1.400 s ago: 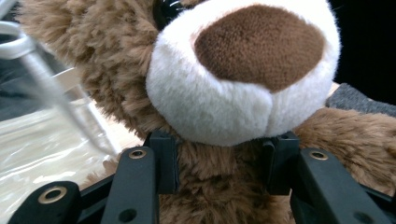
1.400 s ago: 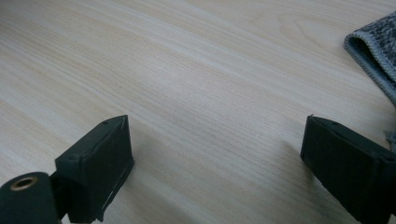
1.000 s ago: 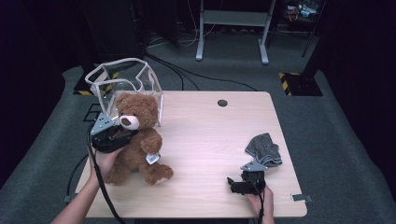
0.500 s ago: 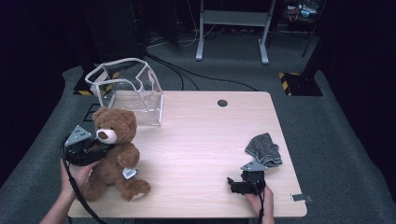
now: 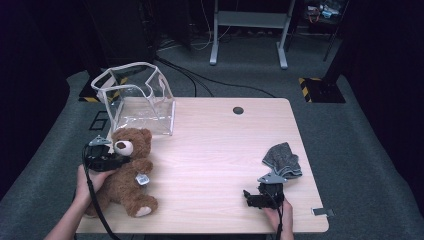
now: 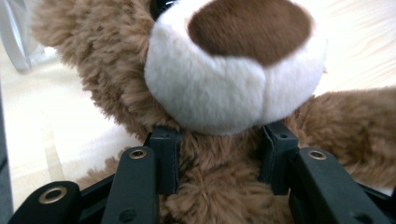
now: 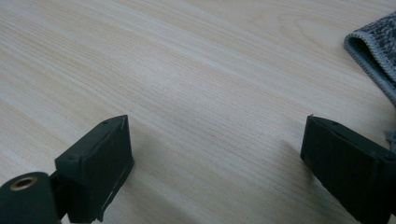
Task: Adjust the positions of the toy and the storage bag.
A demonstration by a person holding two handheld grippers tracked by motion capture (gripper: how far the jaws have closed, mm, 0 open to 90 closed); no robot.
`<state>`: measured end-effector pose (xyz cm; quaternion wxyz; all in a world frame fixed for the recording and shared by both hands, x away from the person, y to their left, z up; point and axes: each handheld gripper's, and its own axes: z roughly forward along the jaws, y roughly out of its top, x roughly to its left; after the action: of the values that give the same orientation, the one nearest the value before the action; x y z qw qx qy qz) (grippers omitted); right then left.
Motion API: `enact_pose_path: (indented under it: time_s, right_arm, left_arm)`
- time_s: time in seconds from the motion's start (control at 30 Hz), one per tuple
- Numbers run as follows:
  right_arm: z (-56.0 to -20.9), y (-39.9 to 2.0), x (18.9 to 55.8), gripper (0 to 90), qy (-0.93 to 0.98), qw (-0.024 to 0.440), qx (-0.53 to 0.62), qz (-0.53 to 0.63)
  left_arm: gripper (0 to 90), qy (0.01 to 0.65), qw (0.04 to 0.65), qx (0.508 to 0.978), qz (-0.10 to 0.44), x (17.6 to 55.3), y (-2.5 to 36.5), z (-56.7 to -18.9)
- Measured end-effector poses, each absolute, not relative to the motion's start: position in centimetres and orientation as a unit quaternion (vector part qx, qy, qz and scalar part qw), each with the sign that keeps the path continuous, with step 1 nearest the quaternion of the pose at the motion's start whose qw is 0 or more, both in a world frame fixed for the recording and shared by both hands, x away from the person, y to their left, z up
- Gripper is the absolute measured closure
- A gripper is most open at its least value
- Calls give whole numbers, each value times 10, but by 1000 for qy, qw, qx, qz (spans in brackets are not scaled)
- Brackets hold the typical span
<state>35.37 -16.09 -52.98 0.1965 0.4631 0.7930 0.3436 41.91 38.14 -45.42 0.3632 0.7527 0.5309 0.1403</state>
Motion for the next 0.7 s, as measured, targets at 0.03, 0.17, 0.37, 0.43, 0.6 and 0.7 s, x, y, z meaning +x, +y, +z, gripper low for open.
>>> enact_pose_path:
  time_s: [0.03,0.17,0.37,0.43,0.6,0.7]
  right_arm:
    - [-530,-161,354,83,793,198,463,343]
    - [-530,-161,354,83,793,198,463,343]
    - [-530,-161,354,82,793,197,463,343]
    - [-530,-161,354,80,793,196,463,344]
    - [-530,-161,355,78,793,198,462,344]
    - [-530,-161,355,76,794,200,460,342]
  left_arm:
    - [574,531,357,757,136,421,384,-457]
    - [568,542,354,753,118,427,394,-461]
    - [552,543,349,757,100,425,393,-460]
    - [545,540,348,760,101,425,394,-460]
    - [519,542,349,758,100,423,394,-459]
    - [456,545,346,757,99,422,394,-457]
